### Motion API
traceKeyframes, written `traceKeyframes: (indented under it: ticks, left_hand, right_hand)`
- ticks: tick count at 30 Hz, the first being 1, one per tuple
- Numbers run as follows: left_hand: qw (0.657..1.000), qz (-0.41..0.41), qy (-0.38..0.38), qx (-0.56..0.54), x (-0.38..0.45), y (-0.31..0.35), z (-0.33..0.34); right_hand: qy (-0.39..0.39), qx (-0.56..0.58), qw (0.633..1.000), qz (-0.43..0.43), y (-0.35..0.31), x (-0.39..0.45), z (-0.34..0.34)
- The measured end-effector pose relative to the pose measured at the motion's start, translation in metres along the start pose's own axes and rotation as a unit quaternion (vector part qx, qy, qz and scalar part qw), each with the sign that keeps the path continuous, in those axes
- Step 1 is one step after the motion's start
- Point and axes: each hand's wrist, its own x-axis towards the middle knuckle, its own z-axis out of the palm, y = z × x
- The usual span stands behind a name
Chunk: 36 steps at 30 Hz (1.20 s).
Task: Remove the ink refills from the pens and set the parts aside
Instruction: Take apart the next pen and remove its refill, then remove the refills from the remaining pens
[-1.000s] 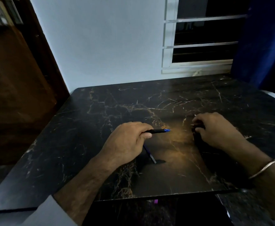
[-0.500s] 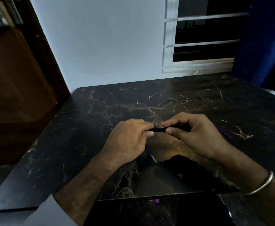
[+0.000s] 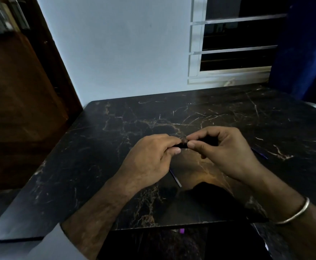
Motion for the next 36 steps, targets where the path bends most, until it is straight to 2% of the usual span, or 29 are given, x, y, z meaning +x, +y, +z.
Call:
traceKeyframes:
  ticks: [6,8,9,10,12,14,16,18,24,27,33,35,36]
  left_hand:
    - [0.999,0.012,0.032,0.000,0.003,-0.010,-0.013]
    - [0.999,-0.024,0.017,0.018,0.001,-0.021,-0.024]
    - [0.997,-0.067,0.009,0.033,0.000,-0.028,-0.030]
    - [0.991,-0.127,0.003,0.049,-0.002,-0.037,-0.037]
    - [0.963,-0.259,0.003,0.070,-0.009,-0.054,-0.050]
    - [0.932,-0.356,-0.009,0.070,-0.022,-0.067,-0.057]
    - [0.912,-0.407,-0.032,0.046,-0.032,-0.072,-0.057]
    - [0.904,-0.423,-0.055,0.034,-0.038,-0.068,-0.050]
    - [0.904,-0.415,-0.083,0.055,-0.041,-0.057,-0.019]
    - [0.906,-0.407,-0.087,0.071,-0.038,-0.056,-0.017]
    - [0.906,-0.405,-0.104,0.068,-0.034,-0.055,-0.017]
    - [0.916,-0.386,-0.072,0.080,-0.034,-0.052,-0.017]
    - [0.929,-0.361,-0.034,0.071,-0.034,-0.047,-0.018]
  right_hand:
    - [0.037,0.053,0.998,-0.016,-0.008,0.017,0.032]
    - [0.007,0.051,0.999,0.005,-0.007,0.025,0.041]
    - [-0.007,0.043,0.999,0.019,-0.005,0.029,0.044]
    - [-0.016,0.015,0.999,0.026,-0.002,0.034,0.046]
    - [-0.047,-0.129,0.990,-0.012,0.002,0.044,0.049]
    - [-0.141,-0.291,0.945,-0.056,0.004,0.049,0.062]
    - [-0.236,-0.386,0.891,-0.041,0.007,0.047,0.080]
    - [-0.270,-0.422,0.865,-0.020,0.009,0.041,0.095]
    - [-0.219,-0.433,0.874,0.012,0.006,0.037,0.108]
    - [-0.186,-0.412,0.891,0.036,0.005,0.037,0.101]
    - [-0.111,-0.302,0.942,0.089,0.008,0.028,0.070]
    - [-0.089,-0.209,0.966,0.123,0.008,0.022,0.063]
    - [-0.083,-0.145,0.976,0.139,0.005,0.018,0.059]
